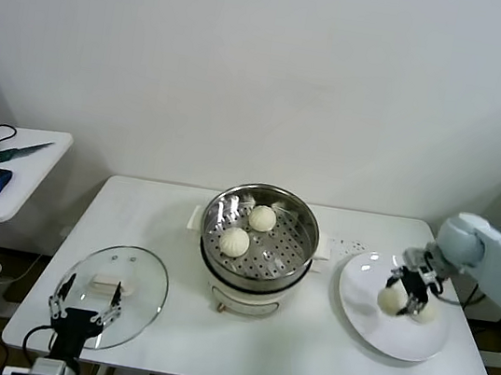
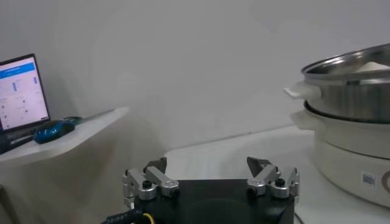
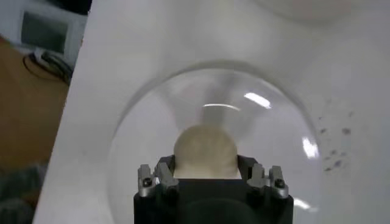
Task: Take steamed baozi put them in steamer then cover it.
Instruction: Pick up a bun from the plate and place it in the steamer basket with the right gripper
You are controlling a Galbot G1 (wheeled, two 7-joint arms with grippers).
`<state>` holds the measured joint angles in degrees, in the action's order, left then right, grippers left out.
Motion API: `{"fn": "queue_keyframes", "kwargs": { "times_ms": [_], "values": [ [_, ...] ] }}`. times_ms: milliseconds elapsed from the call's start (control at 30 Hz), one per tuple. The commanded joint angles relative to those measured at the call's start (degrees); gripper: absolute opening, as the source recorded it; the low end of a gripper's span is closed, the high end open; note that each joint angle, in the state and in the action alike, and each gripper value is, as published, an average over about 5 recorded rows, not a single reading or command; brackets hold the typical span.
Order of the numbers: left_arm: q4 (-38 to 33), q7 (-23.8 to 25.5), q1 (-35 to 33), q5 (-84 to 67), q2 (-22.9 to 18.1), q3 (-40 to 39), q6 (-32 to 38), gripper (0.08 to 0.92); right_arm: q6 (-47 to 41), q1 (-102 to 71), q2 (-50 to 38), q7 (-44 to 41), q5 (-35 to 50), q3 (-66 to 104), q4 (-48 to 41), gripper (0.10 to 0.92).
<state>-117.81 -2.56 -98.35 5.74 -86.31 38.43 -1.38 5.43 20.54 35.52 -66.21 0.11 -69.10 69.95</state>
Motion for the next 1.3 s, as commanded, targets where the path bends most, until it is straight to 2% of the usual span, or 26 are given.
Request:
{"fn": "queue_keyframes", "kwargs": {
  "times_ms": [33,367,600,900,1300],
  "values": [
    [-0.3,0.1,0.0,0.5,0.0,-0.2,-0.1,0.823,21.8,24.6,10.8,-2.9,-5.1,-10.4,1.5,0.67],
    [-0.4,0.5,0.3,-0.4,0.3,-0.4,0.1,0.823,26.8,27.5,27.3,-2.8,-1.8,-9.4,2.7,0.678],
    [-0.5,0.5,0.0,-1.1,1.1,0.6,-0.1,0.823,27.2,21.3,35.7,-2.2,-4.6,-8.7,2.6,0.679],
    [-0.2,0.6,-1.2,-2.0,1.1,1.7,0.8,0.823,27.3,14.3,38.6,-1.1,-8.0,-10.2,3.5,0.679],
    [0.4,0.5,-1.3,-2.8,0.7,2.2,1.1,0.823,27.5,12.6,36.8,-0.3,-9.4,-13.5,7.9,0.679]
  ]
}}
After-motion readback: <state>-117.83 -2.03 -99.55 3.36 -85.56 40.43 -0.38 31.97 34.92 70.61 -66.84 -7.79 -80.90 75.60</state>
